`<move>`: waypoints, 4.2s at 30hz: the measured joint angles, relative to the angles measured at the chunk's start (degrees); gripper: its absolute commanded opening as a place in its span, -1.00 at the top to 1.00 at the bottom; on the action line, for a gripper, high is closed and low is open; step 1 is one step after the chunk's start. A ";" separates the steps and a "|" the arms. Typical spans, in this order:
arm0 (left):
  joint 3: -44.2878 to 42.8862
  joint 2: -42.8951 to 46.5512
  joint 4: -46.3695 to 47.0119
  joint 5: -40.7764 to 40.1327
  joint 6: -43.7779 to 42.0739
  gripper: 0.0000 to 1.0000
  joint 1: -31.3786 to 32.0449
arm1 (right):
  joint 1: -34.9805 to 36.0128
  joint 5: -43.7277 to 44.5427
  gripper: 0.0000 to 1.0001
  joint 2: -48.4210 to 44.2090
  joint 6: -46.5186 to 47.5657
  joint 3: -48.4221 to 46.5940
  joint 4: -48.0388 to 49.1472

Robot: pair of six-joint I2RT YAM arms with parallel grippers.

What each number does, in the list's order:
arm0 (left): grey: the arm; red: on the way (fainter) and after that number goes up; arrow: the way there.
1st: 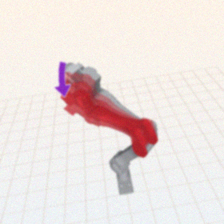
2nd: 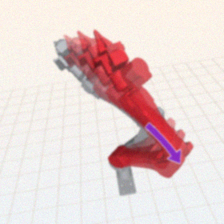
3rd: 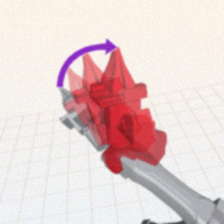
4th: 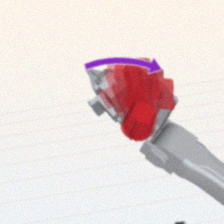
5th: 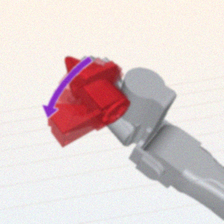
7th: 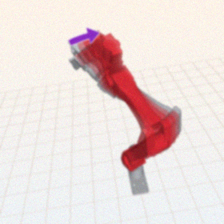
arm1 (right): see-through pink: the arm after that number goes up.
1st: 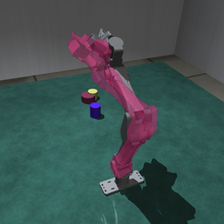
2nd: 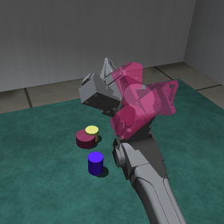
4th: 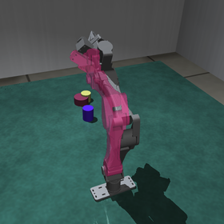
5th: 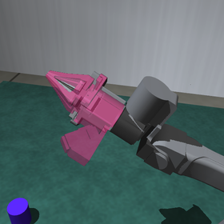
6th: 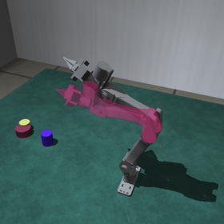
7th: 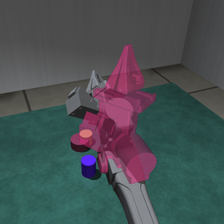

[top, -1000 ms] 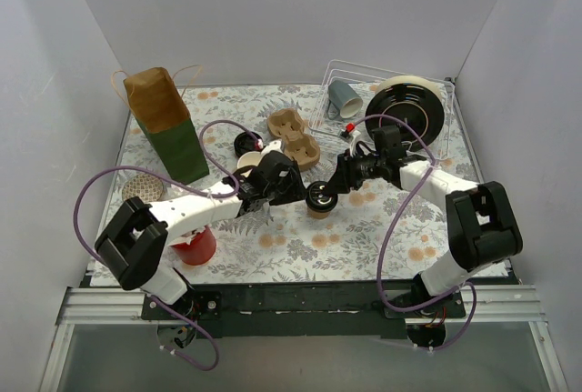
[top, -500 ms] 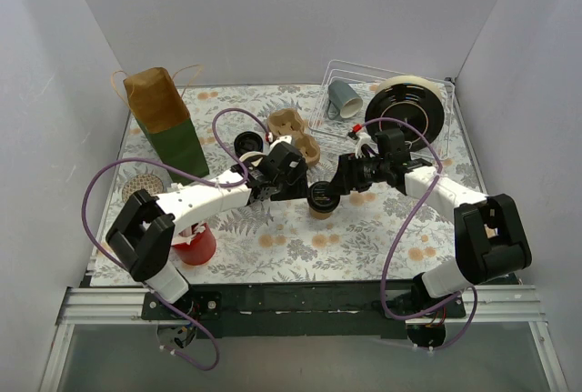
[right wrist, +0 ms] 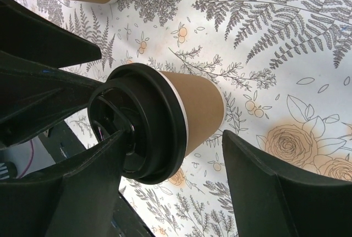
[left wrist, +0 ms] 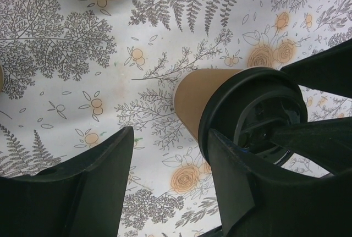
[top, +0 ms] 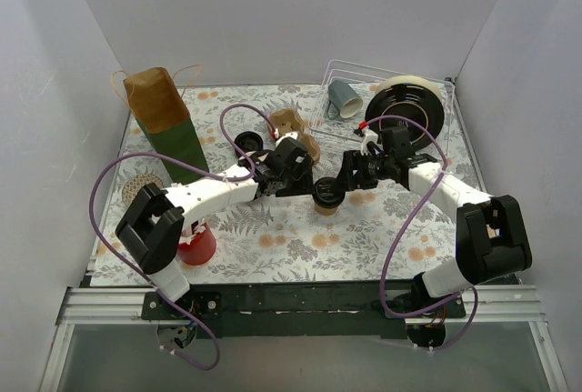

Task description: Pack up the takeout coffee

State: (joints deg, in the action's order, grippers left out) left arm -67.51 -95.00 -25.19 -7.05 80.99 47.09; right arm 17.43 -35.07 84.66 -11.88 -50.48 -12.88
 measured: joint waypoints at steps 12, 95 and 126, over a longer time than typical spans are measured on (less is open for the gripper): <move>-1.92 -1.88 0.20 -0.13 -0.55 -0.12 -0.02 | -1.64 -1.18 -0.53 -1.84 0.00 -0.44 -2.32; 5.01 9.51 6.80 5.33 -12.87 -0.57 -0.11 | -6.38 -3.54 -0.36 20.63 41.27 -26.43 -13.62; 3.54 10.91 2.56 -3.21 -7.52 -0.54 -0.46 | 1.90 8.57 0.44 -6.34 37.68 -2.56 2.95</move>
State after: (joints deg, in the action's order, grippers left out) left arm -63.96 -84.09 -22.63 -10.26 73.47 46.63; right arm 19.33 -26.50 78.32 25.80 -53.04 -9.93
